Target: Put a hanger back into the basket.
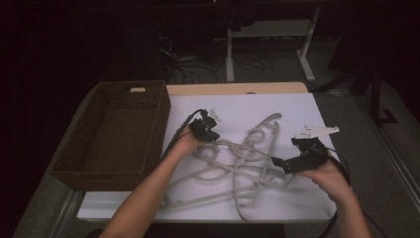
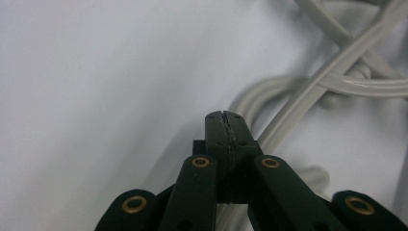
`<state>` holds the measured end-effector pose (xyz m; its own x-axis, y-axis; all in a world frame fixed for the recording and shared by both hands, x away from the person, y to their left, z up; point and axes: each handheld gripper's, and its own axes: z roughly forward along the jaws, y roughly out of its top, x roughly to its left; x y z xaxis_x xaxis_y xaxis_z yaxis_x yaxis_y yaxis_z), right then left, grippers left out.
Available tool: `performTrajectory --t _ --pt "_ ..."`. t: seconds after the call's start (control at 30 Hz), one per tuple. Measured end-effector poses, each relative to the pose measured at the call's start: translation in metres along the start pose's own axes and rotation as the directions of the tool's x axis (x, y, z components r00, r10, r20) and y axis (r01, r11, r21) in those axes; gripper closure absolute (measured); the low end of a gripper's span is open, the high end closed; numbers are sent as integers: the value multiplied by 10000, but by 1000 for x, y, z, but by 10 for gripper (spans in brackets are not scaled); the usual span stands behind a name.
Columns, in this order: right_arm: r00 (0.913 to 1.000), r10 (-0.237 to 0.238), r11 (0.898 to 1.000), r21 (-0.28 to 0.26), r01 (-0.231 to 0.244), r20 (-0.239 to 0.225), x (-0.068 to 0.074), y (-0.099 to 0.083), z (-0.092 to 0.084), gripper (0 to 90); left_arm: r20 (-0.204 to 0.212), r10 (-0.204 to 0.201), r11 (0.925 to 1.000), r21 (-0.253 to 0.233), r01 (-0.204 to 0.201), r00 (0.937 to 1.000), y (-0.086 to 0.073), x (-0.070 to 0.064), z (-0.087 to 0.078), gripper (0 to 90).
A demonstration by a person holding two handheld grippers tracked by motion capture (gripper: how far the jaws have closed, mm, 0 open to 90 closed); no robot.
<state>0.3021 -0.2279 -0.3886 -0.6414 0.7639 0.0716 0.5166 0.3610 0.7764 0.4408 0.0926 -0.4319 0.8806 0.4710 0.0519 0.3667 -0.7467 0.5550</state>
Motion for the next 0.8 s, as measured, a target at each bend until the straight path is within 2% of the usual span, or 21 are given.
performTrajectory --t 0.17,0.27,0.5,0.7,0.77,0.8 --pt "10000 -56 10000 30 56 -9 1 0 1 0 -93 -261 9995 152 262 9996 -12 -4 -10 900" --pt "10000 -52 10000 28 52 6 1 1 1 0 -43 -562 9983 146 563 9984 -22 -9 -17 900" --pt "10000 -72 10000 -16 72 41 1 2 1 0 302 -598 9980 222 591 9978 -33 -21 -23 900" --pt "10000 -52 10000 -15 52 40 1 2 1 0 258 -633 9977 247 627 9977 -42 -29 -33 900" --pt "10000 -54 10000 -16 54 37 1 2 1 0 106 -738 9973 49 737 9972 -43 -28 -35 895" --pt "10000 -55 10000 1 55 40 1 2 1 0 43 -804 9967 -98 805 9968 -43 -27 -36 843"
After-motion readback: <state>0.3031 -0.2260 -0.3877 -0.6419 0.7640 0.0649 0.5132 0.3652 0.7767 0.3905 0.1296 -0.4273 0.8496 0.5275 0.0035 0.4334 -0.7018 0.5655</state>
